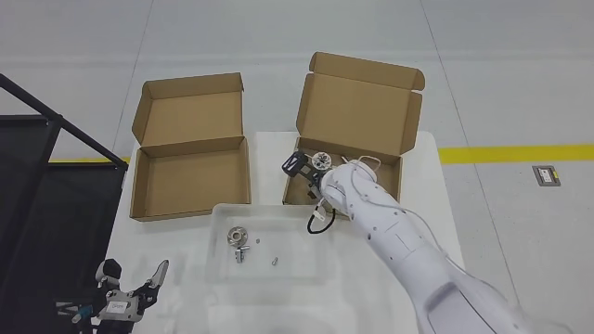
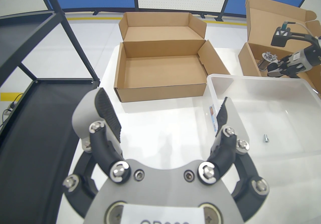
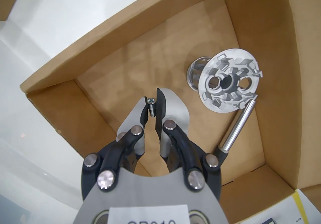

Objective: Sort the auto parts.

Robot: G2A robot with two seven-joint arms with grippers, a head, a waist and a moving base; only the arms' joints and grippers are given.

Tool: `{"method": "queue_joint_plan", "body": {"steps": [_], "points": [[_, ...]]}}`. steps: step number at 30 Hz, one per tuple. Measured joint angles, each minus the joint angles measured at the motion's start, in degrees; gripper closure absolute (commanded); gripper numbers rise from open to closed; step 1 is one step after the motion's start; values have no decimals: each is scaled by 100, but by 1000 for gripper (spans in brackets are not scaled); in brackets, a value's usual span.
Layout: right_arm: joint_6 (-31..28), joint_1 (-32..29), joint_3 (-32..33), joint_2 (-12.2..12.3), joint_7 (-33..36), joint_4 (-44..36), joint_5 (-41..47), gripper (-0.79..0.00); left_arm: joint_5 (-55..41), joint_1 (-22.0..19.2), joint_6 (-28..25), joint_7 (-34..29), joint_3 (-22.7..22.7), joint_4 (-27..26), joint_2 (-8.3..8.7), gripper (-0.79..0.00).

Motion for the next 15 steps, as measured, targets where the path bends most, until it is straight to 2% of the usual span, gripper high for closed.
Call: {"method": "queue_joint_plan", "body": {"steps": [2, 4, 15], "points": [[-38, 68, -27, -57, -71, 191, 22, -145, 0, 0, 0, 0, 0, 0, 0, -785], [-85, 134, -44, -116, -139, 376, 65, -123, 0, 0, 0, 0, 0, 0, 0, -785], [-286, 376, -108, -308, -391, 911, 96, -129, 0, 0, 0, 0, 0, 0, 0, -785]]}}
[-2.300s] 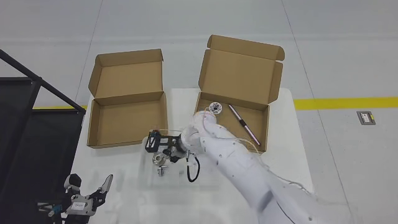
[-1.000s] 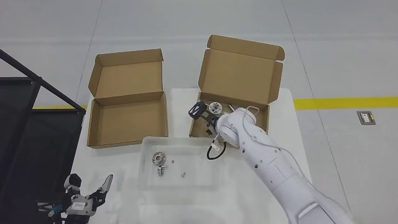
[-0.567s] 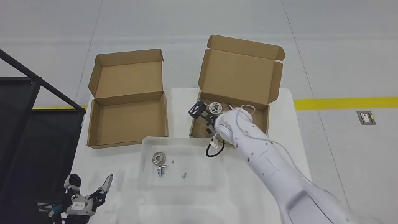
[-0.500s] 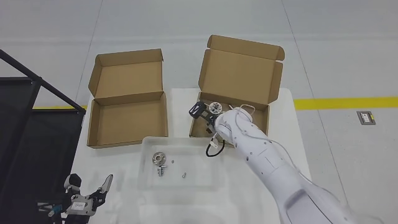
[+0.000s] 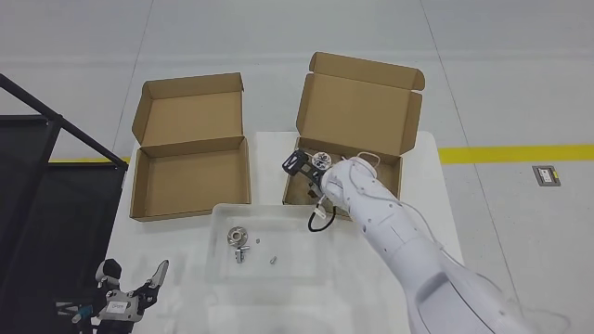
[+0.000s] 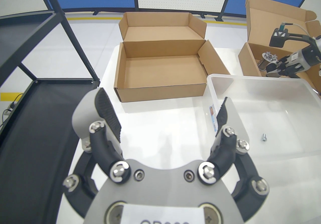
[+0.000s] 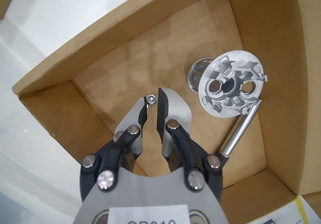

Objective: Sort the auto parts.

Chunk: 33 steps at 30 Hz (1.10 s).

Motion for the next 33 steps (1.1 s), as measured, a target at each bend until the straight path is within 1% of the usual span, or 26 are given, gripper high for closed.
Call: {"method": "queue_joint_plan", "body": {"steps": [2, 4, 7, 10, 14, 20, 23, 27, 31, 33], "points": [[-13, 21, -3, -15, -32, 54, -6, -139, 0, 0, 0, 0, 0, 0, 0, -785], [-25, 38, -2, -26, -68, 114, -9, -120, 0, 0, 0, 0, 0, 0, 0, -785], [-31, 58, 10, -34, -128, 179, -1, -120, 0, 0, 0, 0, 0, 0, 0, -785], [-83, 71, 44, -34, -229, 206, 48, -99, 0, 0, 0, 0, 0, 0, 0, -785], [-325, 84, 105, -6, -432, 200, 138, -105, 0, 0, 0, 0, 0, 0, 0, -785], [-910, 89, 182, 67, -658, -3, 225, -111, 0, 0, 0, 0, 0, 0, 0, -785], [-1268, 85, 216, 130, -784, -250, 213, -114, 0, 0, 0, 0, 0, 0, 0, -785], [-1453, 10, 265, 241, -754, -785, 103, -114, 0, 0, 0, 0, 0, 0, 0, -785], [-1539, -166, 397, 407, -567, -1443, 3, -123, 0, 0, 0, 0, 0, 0, 0, -785], [-1755, -336, 511, 516, -380, -1906, 23, -157, 0, 0, 0, 0, 0, 0, 0, -785]]}}
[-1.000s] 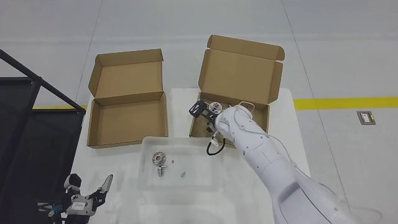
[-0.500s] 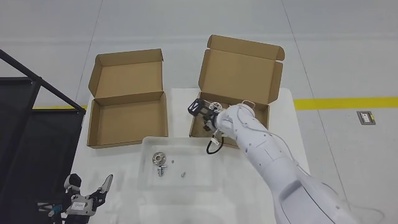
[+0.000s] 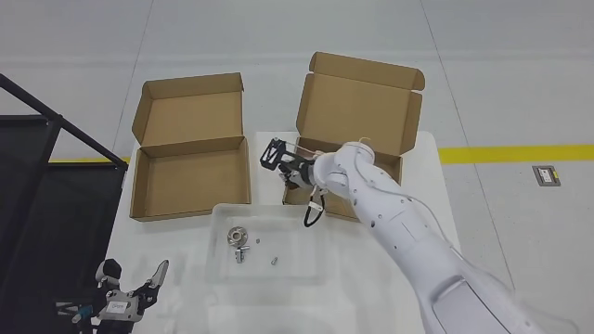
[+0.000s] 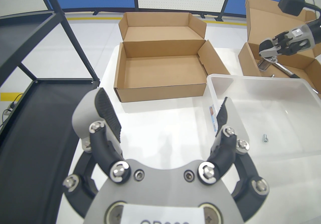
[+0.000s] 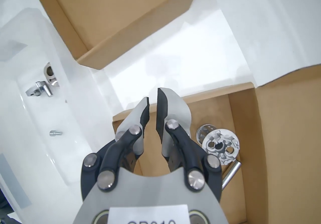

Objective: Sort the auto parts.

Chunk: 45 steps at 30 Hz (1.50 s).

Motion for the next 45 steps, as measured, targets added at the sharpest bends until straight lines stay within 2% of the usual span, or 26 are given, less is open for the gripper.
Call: {"method": "queue_joint_plan", "body": {"steps": [2, 5, 8, 10, 15, 22, 23, 24, 25, 28, 41, 45], "points": [[-373, -186, 130, 101, 212, -457, 143, -151, 0, 0, 0, 0, 0, 0, 0, -785], [-1005, -535, 359, 276, 645, -1313, 374, -182, 0, 0, 0, 0, 0, 0, 0, -785], [-1533, -926, 499, 424, 1239, -2196, 625, -225, 0, 0, 0, 0, 0, 0, 0, -785], [-1777, -1184, 527, 505, 1707, -2747, 830, -225, 0, 0, 0, 0, 0, 0, 0, -785], [-1428, -1504, 2, 631, 2257, -3452, 1105, -265, 0, 0, 0, 0, 0, 0, 0, -785], [-853, -995, -1228, 526, 2831, -2821, 1660, -317, 0, 0, 0, 0, 0, 0, 0, -785], [-810, -905, -1361, 503, 2874, -2706, 1770, -379, 0, 0, 0, 0, 0, 0, 0, -785], [-776, -788, -1501, 476, 2907, -2566, 1925, -634, 0, 0, 0, 0, 0, 0, 0, -785], [-750, -701, -1570, 460, 2933, -2465, 2041, -785, 0, 0, 0, 0, 0, 0, 0, -785], [-700, -537, -1598, 440, 2983, -2292, 2286, -785, 0, 0, 0, 0, 0, 0, 0, -785], [-699, -552, -1591, 443, 2969, -2309, 2257, -785, 0, 0, 0, 0, 0, 0, 0, -785], [-781, -596, -1752, 444, 2682, -2441, 1648, -785, 0, 0, 0, 0, 0, 0, 0, -785]]}}
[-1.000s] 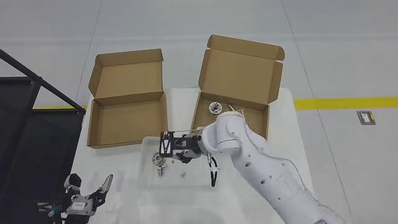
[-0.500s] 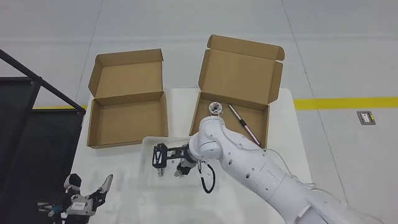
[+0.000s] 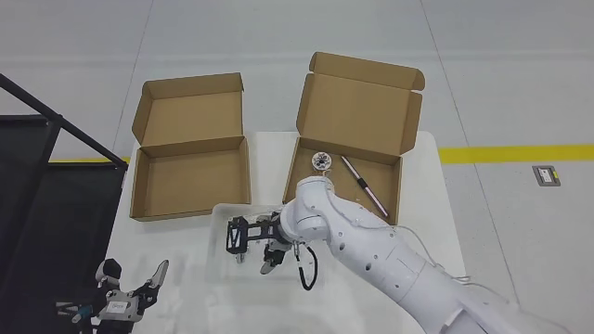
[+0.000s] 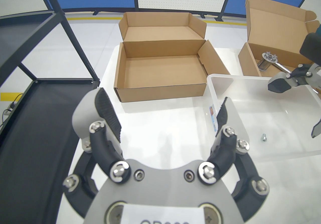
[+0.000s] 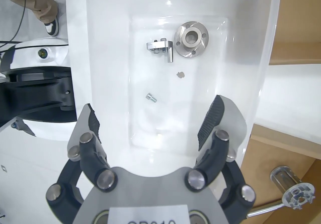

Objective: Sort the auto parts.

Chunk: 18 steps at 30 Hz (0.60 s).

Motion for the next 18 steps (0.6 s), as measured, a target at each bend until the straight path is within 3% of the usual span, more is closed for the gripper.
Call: {"method": "queue_joint_plan", "body": {"steps": [4, 9, 15, 18], "points": [[-219, 13, -290, -80, -187, 112, -528, -785, 0, 0, 0, 0, 0, 0, 0, -785], [-89, 51, -551, -248, -338, 484, -837, -785, 0, 0, 0, 0, 0, 0, 0, -785], [59, 95, -807, -483, -484, 949, -1081, -662, 0, 0, 0, 0, 0, 0, 0, -785], [32, 119, -900, -602, -606, 1156, -1139, -533, 0, 0, 0, 0, 0, 0, 0, -785]]}}
